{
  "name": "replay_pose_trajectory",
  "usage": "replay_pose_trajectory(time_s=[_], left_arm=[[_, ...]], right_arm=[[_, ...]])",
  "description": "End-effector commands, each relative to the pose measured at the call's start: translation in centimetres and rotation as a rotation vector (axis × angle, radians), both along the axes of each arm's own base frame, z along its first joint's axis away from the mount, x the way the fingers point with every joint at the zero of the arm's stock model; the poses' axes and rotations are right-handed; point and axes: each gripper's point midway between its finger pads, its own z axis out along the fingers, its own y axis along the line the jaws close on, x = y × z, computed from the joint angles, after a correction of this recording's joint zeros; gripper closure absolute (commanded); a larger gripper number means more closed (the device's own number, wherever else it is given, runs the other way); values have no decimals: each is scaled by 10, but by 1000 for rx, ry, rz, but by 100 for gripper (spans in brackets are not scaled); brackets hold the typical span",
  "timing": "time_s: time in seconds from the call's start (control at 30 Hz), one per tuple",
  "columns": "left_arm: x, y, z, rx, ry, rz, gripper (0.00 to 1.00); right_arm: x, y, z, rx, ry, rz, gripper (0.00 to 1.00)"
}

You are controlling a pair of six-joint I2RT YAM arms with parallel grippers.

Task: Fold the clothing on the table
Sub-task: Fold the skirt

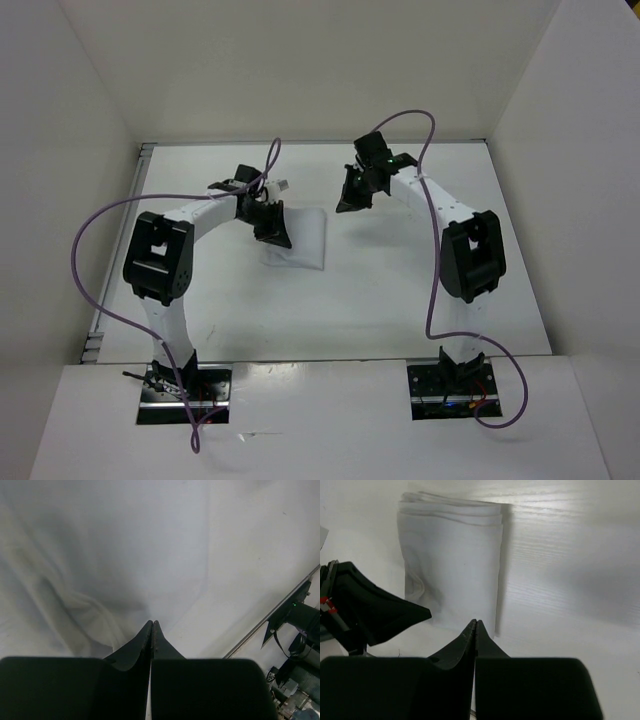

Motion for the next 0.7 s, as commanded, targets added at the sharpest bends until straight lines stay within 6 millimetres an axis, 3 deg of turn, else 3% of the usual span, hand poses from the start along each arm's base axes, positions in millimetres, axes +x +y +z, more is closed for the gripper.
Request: replay_pose_trajectory(time_s=[0.0,0.27,0.53,0.6,0.67], left_arm=[[6,14,-4,-6,-13,31,100],[-14,50,-43,137,68,93,100],[-19,70,-60,243,90,127,100],[-17,70,-56,246,89,119,100],[-1,61,-26,190,22,112,100]], right_arm=[[-1,13,43,79,-115,31,100],[-2,16,32,84,-87,43,100],[1,23,39,93,-106,53,100],[4,24,39,94,-108,53,100],[-1,26,40,86,-102,69,91]])
